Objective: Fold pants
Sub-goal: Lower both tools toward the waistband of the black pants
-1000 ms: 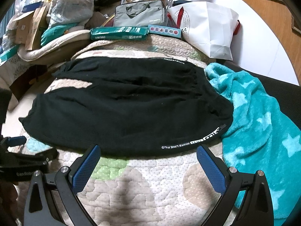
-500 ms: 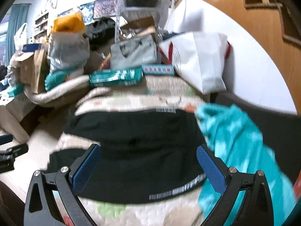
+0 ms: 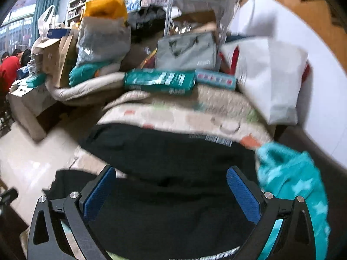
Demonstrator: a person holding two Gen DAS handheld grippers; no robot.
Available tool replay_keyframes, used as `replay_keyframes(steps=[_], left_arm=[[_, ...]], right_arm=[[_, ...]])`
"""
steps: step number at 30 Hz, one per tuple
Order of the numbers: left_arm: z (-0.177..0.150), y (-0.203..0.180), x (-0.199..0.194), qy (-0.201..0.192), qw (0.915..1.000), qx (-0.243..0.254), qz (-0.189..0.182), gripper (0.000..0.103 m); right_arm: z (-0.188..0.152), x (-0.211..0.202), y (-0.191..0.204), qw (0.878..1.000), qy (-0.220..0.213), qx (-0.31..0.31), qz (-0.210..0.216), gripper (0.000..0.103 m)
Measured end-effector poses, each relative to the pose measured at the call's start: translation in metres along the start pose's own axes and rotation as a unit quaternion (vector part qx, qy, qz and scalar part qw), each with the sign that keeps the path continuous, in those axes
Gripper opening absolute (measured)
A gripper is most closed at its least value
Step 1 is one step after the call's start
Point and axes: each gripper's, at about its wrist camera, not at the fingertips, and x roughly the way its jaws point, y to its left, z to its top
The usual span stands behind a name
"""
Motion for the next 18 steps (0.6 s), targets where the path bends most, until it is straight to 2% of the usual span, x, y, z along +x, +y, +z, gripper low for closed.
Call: replay_keyframes(steps=[3, 5, 9, 12, 14, 16, 18], left_arm=[[0.006, 0.001, 0.001, 0.01, 0.9993, -0.028, -0.021, 0.086], [0.006, 0.0, 0.002, 0.017, 0.9985, -0.037, -0.037, 0.086], [0.001, -0.004, 0.009, 0.027, 0.9979, -0.03, -0.05, 0.086], [-0.001, 0.0, 0.022, 0.035, 0.9962, -0.034, -0.073, 0.086], [0.001, 0.005, 0.038, 0.047, 0.9938, -0.045, -0.09, 0.086], [0.004, 0.008, 0.051, 0.05, 0.992, -0.045, -0.107, 0.08], [0.01, 0.008, 0.07, 0.064, 0.9917, -0.033, -0.106, 0.061]], right_arm=[[-0.009, -0.005, -0.007, 1.0, 0.008, 0.003, 0.013, 0.103], [-0.009, -0.014, -0.01, 1.0, -0.004, 0.007, 0.019, 0.103], [-0.008, -0.022, -0.01, 0.999, -0.023, 0.017, 0.021, 0.103], [-0.012, -0.013, -0.005, 1.0, -0.009, 0.017, 0.017, 0.103], [-0.018, -0.004, -0.004, 0.999, 0.009, 0.025, 0.03, 0.103], [-0.025, 0.005, -0.004, 0.999, 0.028, 0.026, 0.02, 0.103], [-0.032, 0.014, -0.007, 0.999, 0.044, 0.03, 0.011, 0.103]])
